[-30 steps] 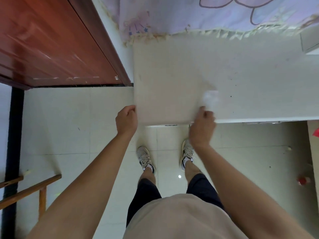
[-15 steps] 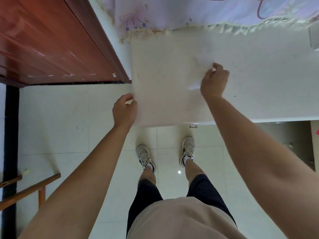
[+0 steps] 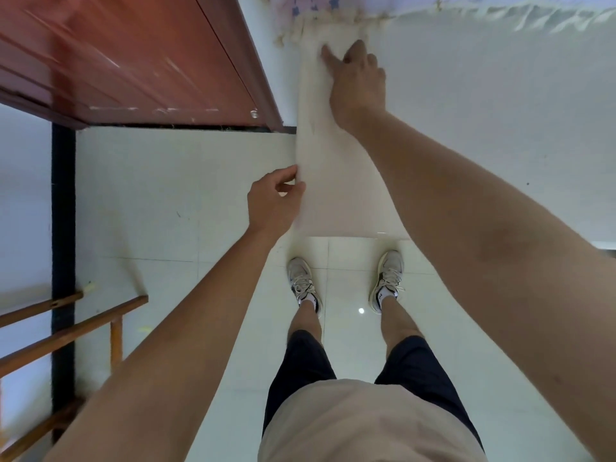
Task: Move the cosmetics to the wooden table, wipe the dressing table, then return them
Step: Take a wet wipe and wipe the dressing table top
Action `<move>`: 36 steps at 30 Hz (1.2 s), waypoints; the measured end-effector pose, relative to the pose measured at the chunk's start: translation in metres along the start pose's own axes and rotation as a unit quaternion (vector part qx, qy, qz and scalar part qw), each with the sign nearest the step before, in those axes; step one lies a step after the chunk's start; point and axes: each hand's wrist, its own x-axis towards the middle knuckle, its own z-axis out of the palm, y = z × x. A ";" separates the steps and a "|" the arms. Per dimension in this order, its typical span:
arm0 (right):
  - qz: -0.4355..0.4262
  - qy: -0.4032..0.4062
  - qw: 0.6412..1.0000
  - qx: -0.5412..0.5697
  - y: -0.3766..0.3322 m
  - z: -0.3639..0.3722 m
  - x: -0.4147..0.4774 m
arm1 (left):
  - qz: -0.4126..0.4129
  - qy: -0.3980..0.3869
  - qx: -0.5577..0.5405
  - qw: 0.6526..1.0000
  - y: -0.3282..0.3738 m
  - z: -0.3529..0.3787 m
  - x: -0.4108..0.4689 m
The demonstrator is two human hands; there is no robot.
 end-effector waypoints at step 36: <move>-0.388 0.071 0.874 0.283 -0.224 -0.172 -0.292 | 0.037 0.498 0.280 0.820 -0.013 -0.279 -0.398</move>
